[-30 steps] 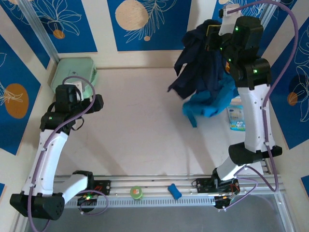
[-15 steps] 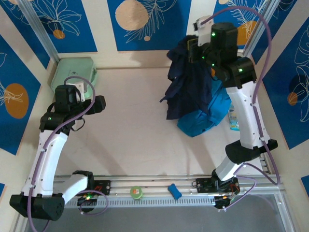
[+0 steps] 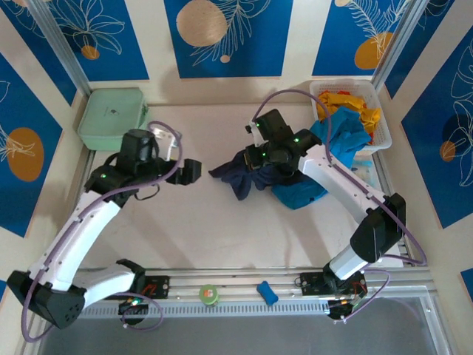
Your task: Fold and stack the t-shirts
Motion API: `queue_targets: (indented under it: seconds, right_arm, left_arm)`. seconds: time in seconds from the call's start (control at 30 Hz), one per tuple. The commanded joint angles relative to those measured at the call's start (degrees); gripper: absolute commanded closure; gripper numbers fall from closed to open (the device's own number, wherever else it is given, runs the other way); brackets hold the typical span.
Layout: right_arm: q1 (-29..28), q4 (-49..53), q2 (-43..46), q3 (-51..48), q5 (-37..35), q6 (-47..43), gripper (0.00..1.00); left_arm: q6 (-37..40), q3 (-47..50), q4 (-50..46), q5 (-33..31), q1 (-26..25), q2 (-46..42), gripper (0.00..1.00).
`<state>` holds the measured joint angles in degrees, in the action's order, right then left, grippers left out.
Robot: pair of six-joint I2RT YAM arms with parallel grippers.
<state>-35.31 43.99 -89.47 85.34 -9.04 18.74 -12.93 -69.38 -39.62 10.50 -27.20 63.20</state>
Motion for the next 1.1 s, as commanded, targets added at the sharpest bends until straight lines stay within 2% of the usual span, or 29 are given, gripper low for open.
queue_targets:
  seconds: [0.0,0.1,0.13,0.27,0.37,0.57,0.7,0.77,0.9,0.97,1.0,1.03,1.07]
  right_arm:
    - [-0.88,-4.26,1.17,-1.68,6.6,6.1,1.0]
    - [-1.16,-4.5,0.0,-3.45,8.95,7.72,1.0]
    - [-1.08,-3.69,-0.49,-3.43,8.26,8.17,0.96]
    - [0.73,2.32,-1.3,-2.55,1.96,9.56,0.51]
    - [4.35,5.42,0.73,-4.11,-1.42,11.57,0.38]
    - [17.2,6.3,6.52,-13.13,-4.95,14.11,0.26]
    - [25.98,4.2,7.29,-19.15,-4.58,13.43,0.24]
    - [29.02,3.24,7.23,-21.27,-5.09,13.27,0.24]
    - [34.38,0.55,7.9,-24.93,-5.9,13.69,0.23]
    - [36.69,-0.93,7.44,-25.81,-5.54,13.69,0.23]
    - [37.95,-1.62,6.88,-26.14,-4.89,13.74,0.23]
    - [39.01,-2.33,5.9,-26.32,-4.28,13.82,0.23]
    - [39.78,-2.86,5.08,-26.37,-3.58,13.93,0.23]
  left_arm:
    - [2.21,-1.4,3.23,-0.93,-4.43,3.32,0.0]
    - [3.14,-0.73,6.19,-1.27,-8.72,7.28,0.0]
    - [3.49,-0.4,7.43,-1.49,-10.16,8.6,0.0]
    - [4.27,0.76,11.48,-1.92,-15.07,13.74,0.0]
    - [4.34,0.47,13.44,-3.49,-17.61,17.94,0.0]
    - [2.48,-2.97,16.73,-8.35,-18.94,30.4,0.0]
    - [0.95,-7.4,19.35,-10.5,-18.93,40.41,0.0]
    - [0.32,-10.21,19.36,-10.19,-18.93,44.83,0.0]
    - [-1.23,-13.87,20.56,-5.61,-18.89,51.32,0.01]
    - [-1.67,-14.86,20.42,-4.35,-18.89,53.54,0.34]
    - [-1.94,-15.5,19.26,-4.79,-18.93,54.44,0.67]
    - [-2.62,-16.09,18.0,-6.05,-18.94,55.53,0.94]
    - [-3.06,-16.17,17.2,-7.91,-18.94,55.91,1.0]
